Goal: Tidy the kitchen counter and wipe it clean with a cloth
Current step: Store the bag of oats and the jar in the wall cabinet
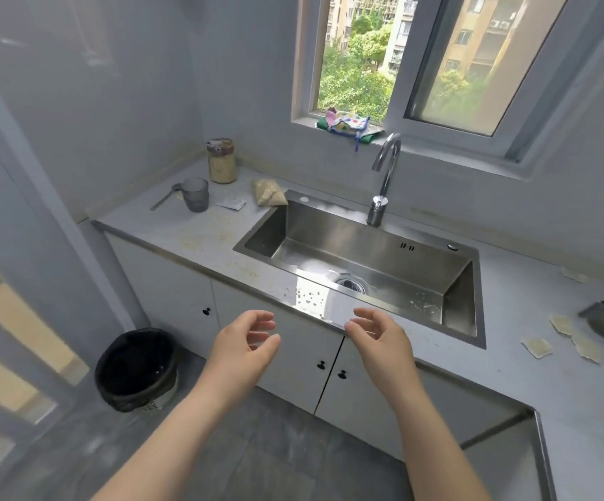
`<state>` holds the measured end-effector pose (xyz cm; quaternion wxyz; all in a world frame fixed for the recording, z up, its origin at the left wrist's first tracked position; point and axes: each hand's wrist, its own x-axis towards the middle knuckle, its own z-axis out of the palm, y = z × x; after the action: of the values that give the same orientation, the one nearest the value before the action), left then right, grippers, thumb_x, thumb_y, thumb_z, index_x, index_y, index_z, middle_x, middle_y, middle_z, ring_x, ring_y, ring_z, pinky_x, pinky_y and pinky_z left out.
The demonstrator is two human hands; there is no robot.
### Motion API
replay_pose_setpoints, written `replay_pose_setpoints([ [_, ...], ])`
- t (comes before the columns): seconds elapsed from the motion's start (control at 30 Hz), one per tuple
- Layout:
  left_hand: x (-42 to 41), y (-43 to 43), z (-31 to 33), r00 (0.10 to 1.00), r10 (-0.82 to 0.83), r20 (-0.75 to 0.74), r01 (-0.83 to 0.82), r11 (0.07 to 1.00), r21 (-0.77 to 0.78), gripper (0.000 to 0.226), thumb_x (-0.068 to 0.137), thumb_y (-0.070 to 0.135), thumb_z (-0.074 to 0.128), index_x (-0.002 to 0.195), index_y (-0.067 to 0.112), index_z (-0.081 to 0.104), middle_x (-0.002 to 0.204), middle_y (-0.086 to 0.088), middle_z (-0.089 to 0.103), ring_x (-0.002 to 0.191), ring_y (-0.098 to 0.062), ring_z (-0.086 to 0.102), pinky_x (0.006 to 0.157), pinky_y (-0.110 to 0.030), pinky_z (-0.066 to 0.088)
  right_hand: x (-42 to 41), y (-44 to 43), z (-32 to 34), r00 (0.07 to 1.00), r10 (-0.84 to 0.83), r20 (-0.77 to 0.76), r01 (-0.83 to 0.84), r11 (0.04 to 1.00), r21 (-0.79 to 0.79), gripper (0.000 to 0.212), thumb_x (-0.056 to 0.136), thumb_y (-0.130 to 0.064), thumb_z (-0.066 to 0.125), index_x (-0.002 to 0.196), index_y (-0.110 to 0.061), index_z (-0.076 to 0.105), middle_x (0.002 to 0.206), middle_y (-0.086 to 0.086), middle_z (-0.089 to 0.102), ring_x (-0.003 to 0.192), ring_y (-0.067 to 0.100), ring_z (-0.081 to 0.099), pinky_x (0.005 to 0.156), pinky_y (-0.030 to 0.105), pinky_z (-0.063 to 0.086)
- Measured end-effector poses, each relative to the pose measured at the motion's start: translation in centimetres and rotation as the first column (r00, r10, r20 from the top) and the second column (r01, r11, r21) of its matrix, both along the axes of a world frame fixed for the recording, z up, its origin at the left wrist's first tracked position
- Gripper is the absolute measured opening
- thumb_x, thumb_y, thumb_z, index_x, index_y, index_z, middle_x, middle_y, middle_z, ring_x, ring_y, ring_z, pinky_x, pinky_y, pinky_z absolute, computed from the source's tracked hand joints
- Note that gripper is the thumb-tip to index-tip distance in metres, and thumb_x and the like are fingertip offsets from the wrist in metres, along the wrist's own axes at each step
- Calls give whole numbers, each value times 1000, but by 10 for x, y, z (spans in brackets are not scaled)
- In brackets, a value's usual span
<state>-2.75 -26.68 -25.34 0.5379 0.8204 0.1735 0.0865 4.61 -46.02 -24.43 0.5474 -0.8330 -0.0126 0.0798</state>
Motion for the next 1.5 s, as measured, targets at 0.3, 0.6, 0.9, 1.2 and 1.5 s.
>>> replay_pose_setpoints([
  [0.3, 89, 84, -11, 998, 58, -11, -58, 998, -14, 25, 90, 16, 63, 113, 23, 59, 105, 12, 65, 97, 0, 60, 70, -4, 41, 96, 91, -8, 996, 80, -28, -80, 997, 8, 27, 88, -25, 60, 115, -29, 57, 105, -12, 64, 92, -4, 59, 63, 12, 42],
  [0.6, 187, 216, -12, 999, 47, -18, -47, 998, -34, 25, 90, 18, 63, 114, 24, 57, 108, 14, 63, 99, -1, 59, 75, -9, 43, 192, 218, -5, 997, 75, -21, -75, 997, -24, 29, 87, -22, 62, 116, -23, 59, 106, -7, 65, 98, 4, 61, 73, 17, 47],
  [0.9, 273, 284, -32, 996, 3, -84, -3, 1000, -7, 25, 90, 15, 63, 115, 21, 58, 105, 15, 63, 93, 6, 57, 66, -1, 41, 267, 276, -30, 994, 34, -106, -39, 998, -44, 28, 87, -21, 64, 115, -22, 59, 107, -4, 64, 98, 8, 62, 67, 15, 45],
  [1.2, 379, 325, -35, 997, 41, -65, -39, 999, 28, 24, 90, 16, 63, 111, 25, 58, 106, 13, 63, 95, 3, 59, 70, -5, 41, 392, 314, -42, 990, 82, -116, -94, 990, -108, 30, 87, -22, 65, 117, -19, 59, 99, -7, 64, 89, 5, 61, 73, 21, 47],
  [1.5, 458, 347, -45, 995, 30, -100, -29, 1000, 10, 28, 89, 15, 64, 115, 22, 56, 111, 13, 61, 97, 4, 57, 69, -3, 41, 465, 339, -62, 978, 143, -150, -176, 956, -236, 29, 85, -23, 65, 110, -29, 52, 109, 8, 65, 88, 15, 62, 72, 22, 46],
])
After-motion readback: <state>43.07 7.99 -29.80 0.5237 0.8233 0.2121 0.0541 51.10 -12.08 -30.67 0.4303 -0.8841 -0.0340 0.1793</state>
